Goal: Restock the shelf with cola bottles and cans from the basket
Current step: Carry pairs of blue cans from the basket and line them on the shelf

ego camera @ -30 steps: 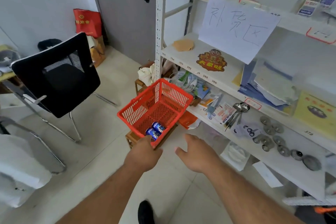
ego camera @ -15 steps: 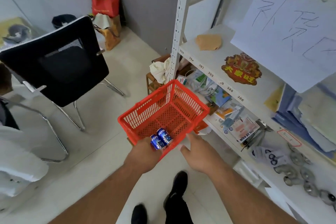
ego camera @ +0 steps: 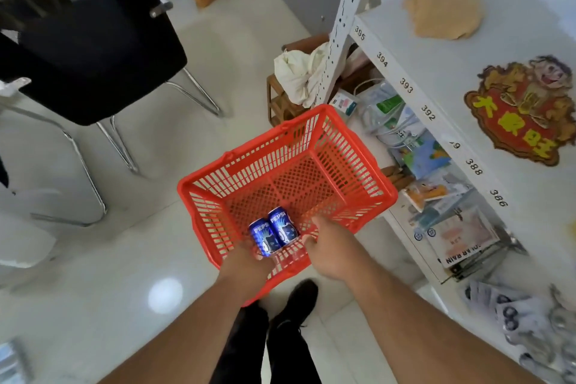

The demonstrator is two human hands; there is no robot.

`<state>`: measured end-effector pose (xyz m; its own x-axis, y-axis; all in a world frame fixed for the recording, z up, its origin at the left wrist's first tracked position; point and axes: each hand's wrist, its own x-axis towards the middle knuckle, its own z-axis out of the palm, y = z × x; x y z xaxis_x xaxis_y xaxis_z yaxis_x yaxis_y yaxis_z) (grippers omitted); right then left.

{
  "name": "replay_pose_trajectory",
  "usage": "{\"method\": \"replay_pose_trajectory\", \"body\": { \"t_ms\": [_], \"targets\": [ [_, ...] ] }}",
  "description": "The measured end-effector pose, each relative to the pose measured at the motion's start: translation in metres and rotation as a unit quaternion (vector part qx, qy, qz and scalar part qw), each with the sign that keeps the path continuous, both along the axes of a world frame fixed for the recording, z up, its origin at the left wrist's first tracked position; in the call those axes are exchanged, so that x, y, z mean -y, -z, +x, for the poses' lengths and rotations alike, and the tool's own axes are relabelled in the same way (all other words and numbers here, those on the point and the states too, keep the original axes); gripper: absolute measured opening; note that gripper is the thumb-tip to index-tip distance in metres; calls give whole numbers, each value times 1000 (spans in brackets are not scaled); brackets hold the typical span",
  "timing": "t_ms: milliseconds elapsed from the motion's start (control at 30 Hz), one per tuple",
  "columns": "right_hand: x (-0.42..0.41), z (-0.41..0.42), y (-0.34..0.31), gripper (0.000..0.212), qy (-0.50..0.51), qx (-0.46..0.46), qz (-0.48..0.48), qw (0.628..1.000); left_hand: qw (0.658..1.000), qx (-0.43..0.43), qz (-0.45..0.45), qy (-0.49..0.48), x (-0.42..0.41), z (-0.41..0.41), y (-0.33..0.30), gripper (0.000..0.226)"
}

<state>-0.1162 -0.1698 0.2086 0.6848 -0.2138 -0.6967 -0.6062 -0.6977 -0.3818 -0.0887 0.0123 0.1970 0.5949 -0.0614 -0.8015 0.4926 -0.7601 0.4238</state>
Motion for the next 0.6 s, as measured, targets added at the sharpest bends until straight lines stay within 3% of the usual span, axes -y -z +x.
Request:
{"method": "replay_pose_trajectory", "body": {
  "t_ms": [100, 267, 500, 600],
  "targets": [
    [1, 18, 40, 44, -10, -28, -4, 1000, 998, -29, 0, -62, 9, 9, 44, 12],
    [1, 41, 101, 34, -16, -76, -6, 997, 988, -45, -8, -145, 27, 23, 111, 13],
    [0, 66, 179, 43, 13, -123, -16, 992, 976, -65, -25, -206, 42, 31, 179, 18],
    [0, 72, 204, 31, 16, -124, -31, 992, 975, -74, -19, -207, 43, 33, 196, 5]
  ]
}}
